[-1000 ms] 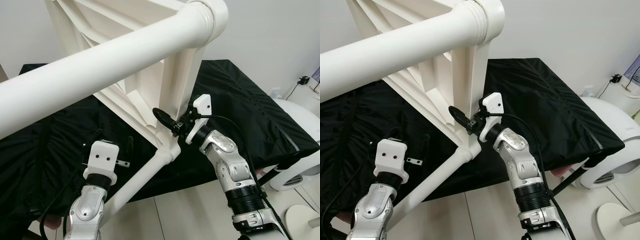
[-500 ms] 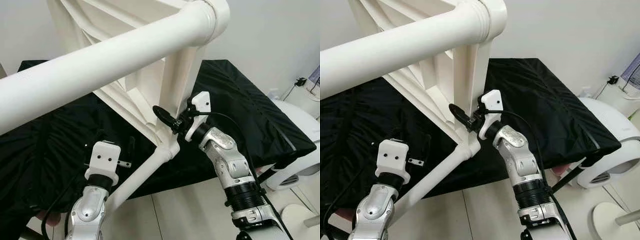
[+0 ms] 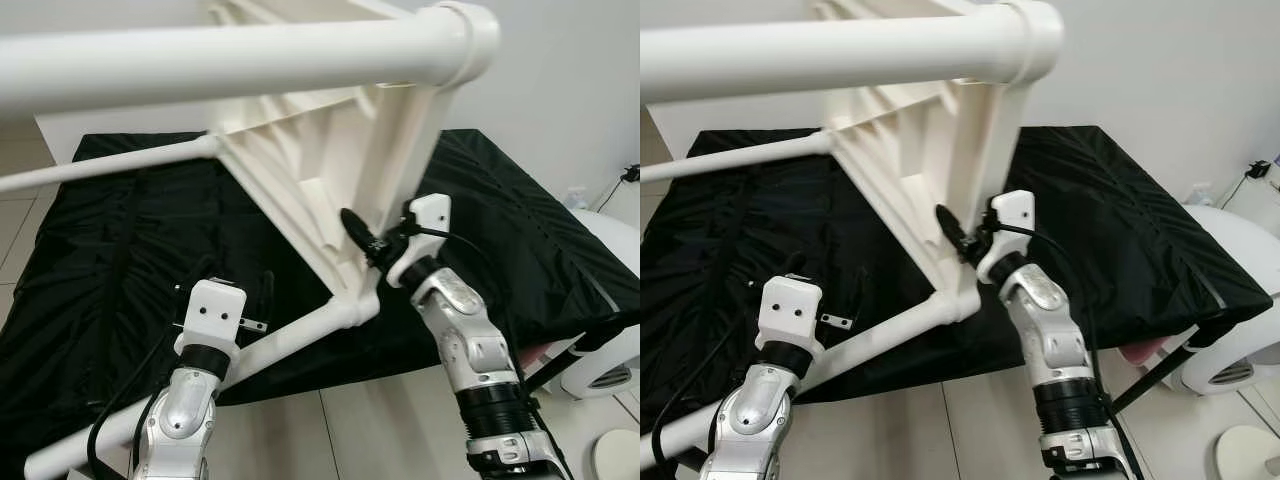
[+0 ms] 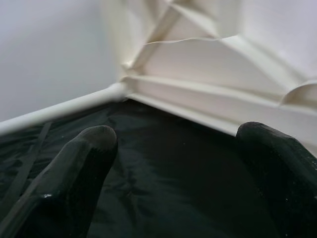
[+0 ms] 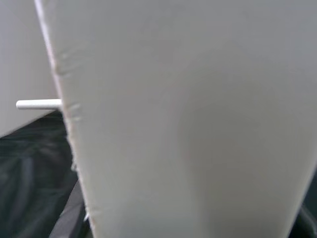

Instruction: Building children table

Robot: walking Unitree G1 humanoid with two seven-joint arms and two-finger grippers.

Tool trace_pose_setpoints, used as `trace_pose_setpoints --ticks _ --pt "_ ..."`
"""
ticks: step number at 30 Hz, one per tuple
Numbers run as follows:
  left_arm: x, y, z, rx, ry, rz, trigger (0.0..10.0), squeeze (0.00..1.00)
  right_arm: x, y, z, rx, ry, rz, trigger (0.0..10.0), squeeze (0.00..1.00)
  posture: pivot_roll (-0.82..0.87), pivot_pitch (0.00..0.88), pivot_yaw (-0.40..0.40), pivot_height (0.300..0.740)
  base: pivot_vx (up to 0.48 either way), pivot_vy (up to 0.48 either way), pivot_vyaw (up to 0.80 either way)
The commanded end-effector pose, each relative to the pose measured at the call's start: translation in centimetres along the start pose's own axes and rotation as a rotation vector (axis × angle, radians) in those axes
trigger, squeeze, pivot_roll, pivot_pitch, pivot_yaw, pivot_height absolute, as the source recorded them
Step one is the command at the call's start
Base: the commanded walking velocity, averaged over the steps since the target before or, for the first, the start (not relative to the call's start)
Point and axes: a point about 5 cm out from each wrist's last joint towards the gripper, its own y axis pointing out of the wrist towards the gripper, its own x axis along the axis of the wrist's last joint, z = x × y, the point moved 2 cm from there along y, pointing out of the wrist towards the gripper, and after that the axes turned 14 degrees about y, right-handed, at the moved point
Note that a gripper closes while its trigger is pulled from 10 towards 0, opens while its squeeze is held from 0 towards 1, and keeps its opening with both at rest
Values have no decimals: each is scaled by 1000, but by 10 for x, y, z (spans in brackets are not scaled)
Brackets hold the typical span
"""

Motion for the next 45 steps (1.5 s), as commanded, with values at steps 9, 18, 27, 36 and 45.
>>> trace_pose_setpoints --ticks 9,18,27,36,45 --pt "-1 4 -7 -13 -28 -2 10000 0 44 -25 -31 -182 -124 -171 10000 0 -88 28 6 740 0 0 0" --pt "-1 8 -11 -33 -39 -8 10000 0 50 -44 -49 -265 -172 -159 10000 0 -110 26 16 740 0 0 0" --pt "-2 12 -9 -23 -83 19 10000 0 47 -44 -47 -237 -175 -137 10000 1000 -101 29 9 740 0 0 0" --pt "-5 23 -8 -76 -108 49 10000 0 36 -39 -33 -156 -134 -100 10000 0 -88 33 3 740 0 0 0" --pt "-2 42 -3 -74 -134 54 10000 0 23 -37 -20 -86 -138 -51 10000 0 -82 65 2 740 0 0 0"
